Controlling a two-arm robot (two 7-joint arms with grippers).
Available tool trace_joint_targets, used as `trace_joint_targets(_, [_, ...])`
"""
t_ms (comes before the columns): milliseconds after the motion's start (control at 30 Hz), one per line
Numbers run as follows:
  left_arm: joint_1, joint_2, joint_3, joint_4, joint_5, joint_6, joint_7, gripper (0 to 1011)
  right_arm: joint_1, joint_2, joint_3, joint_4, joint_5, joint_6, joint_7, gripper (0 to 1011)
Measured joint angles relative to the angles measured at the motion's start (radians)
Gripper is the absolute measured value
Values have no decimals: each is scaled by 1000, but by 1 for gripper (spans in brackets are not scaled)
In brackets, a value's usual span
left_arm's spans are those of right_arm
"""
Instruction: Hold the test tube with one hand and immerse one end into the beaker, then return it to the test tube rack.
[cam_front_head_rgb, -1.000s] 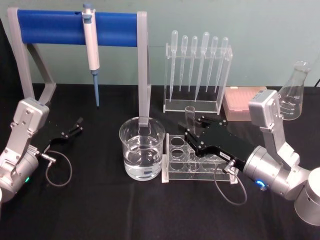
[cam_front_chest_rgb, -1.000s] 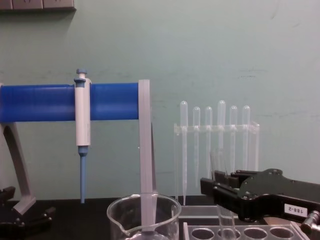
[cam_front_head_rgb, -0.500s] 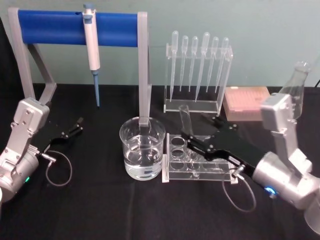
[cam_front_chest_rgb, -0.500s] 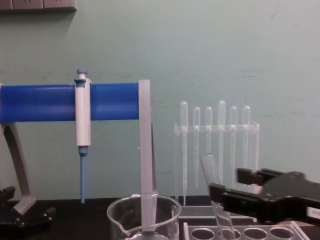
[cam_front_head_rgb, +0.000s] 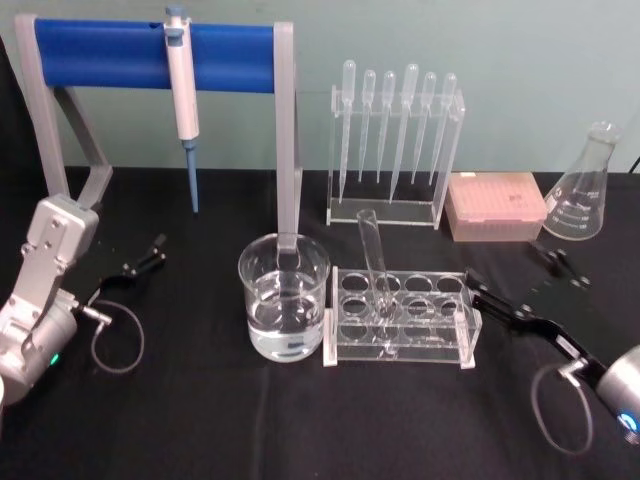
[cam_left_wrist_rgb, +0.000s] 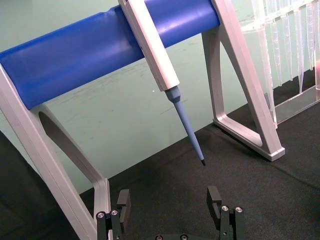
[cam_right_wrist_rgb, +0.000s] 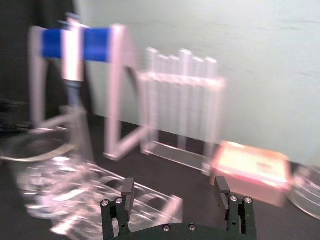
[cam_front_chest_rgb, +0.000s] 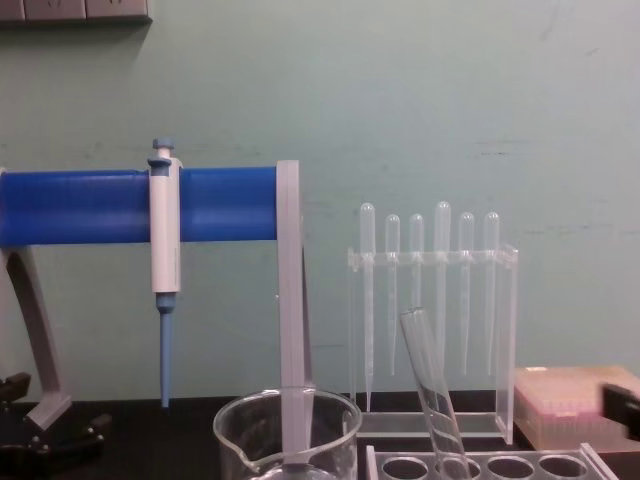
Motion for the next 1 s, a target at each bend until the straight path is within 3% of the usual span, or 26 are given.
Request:
trace_joint_targets(200, [0,0,0,0,0,0,0,1000,21,-63,40,114,-54,-58,-84,1004])
trace_joint_targets(233, [0,0,0,0,0,0,0,1000,21,-63,40,114,-54,-58,-84,1004])
trace_joint_targets(400, [0,0,0,0,0,0,0,1000,104,-137,36,261,-125,-123,-149,1004])
trace_joint_targets(567, [0,0,0,0,0,0,0,1000,173,-177,19,367,-173,-139,-169,1004])
trace_joint_targets(733, [0,0,0,0,0,0,0,1000,222,-190,-6,438,-215,-134,-157,1004])
trace_joint_targets(1000, [0,0,0,0,0,0,0,1000,240,-185,-25,449,-280,-108,-153,1004])
